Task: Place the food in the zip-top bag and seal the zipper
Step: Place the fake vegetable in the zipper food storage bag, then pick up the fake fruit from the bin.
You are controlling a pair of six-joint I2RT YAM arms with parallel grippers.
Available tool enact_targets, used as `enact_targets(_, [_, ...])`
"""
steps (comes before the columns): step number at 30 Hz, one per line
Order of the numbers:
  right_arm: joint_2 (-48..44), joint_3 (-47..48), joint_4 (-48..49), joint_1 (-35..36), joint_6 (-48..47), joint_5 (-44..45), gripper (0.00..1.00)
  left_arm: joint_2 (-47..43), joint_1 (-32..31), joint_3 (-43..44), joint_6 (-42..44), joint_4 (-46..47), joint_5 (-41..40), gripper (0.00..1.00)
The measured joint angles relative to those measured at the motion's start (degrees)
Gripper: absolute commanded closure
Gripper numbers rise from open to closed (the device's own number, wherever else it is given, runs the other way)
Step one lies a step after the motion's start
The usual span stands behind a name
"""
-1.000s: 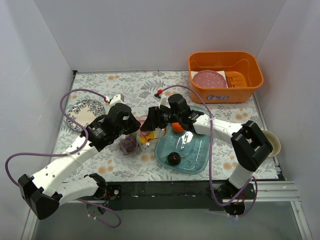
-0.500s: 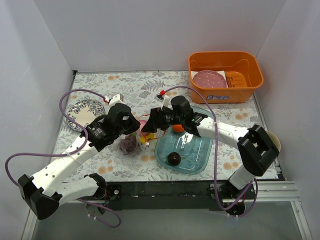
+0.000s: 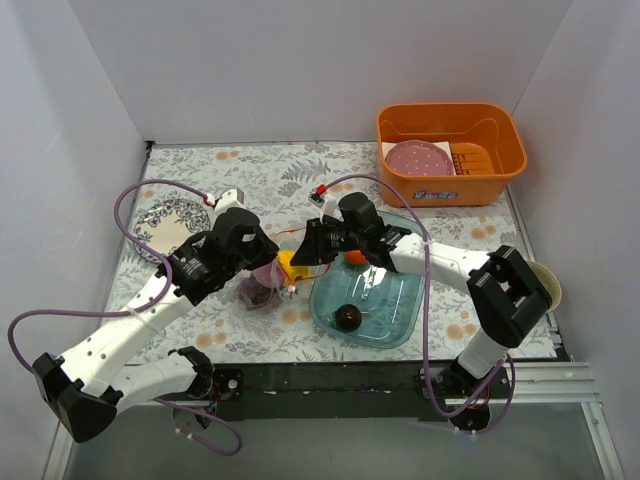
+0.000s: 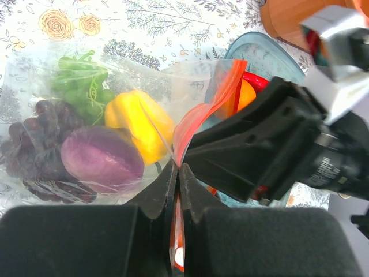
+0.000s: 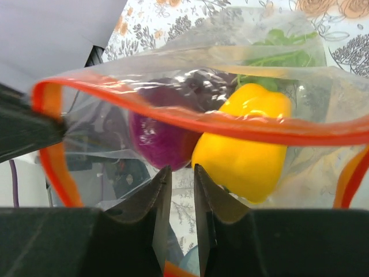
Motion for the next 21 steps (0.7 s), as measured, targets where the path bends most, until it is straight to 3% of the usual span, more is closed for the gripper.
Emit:
enact_targets(5, [2.2,0.6,-1.6,0.0,0.0,0.1,0.67,-0.1,0.0,0.0,-0.1,-0.1,0.0,1.00])
enact_targets(9, [-1.1,-0.4,-2.0,0.0,-0.3,1.8,0.67,-0.1,0.0,0.0,-0.3,-0.2,-0.1,1.00])
enact_targets(17, [-11.0,-3.4,-9.9,-0.1,-1.1,12.6,0.37,0.2,0.0,0.0,-0.3,-0.5,-0.6,1.00])
enact_targets(21, [-18.8,-7.4,-16.3,-0.6,-1.3,19.7,0.14,1.1,0.0,-0.3,-0.3,0.0,-0.4,1.00])
